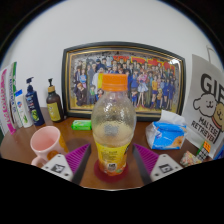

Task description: Pour water

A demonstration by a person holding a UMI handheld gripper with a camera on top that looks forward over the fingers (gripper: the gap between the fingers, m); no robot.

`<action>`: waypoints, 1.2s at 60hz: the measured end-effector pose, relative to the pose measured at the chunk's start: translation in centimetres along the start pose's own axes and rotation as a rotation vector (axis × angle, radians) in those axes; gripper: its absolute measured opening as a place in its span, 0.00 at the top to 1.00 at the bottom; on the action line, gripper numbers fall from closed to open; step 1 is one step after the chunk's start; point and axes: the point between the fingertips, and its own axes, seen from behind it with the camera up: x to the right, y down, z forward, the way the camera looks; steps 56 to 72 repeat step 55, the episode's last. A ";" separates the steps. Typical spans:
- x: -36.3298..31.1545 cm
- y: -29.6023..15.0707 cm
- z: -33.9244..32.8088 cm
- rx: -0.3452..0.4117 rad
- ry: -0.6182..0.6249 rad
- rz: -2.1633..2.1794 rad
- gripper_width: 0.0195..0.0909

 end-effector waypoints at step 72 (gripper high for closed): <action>-12.2 0.0 -39.8 -0.101 0.212 -0.005 0.08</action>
